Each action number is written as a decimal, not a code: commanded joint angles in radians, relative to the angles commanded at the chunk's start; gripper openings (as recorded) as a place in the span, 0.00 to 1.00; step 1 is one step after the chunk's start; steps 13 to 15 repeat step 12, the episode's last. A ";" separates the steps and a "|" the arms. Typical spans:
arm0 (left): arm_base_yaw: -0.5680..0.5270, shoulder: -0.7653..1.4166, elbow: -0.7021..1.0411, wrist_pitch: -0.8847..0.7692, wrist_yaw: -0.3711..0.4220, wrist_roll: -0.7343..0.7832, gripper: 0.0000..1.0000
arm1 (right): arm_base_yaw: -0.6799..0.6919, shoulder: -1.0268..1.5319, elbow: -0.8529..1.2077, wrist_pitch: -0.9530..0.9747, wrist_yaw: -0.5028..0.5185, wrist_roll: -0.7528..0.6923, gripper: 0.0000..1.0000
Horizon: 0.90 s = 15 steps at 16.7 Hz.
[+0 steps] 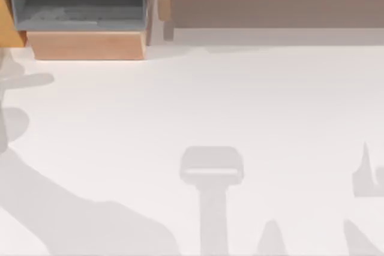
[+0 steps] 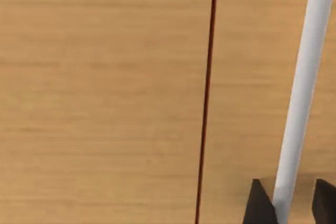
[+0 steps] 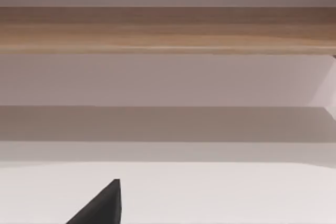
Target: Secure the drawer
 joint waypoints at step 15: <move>0.000 0.000 0.000 0.000 0.000 0.000 1.00 | 0.000 0.000 0.000 0.000 0.000 0.000 1.00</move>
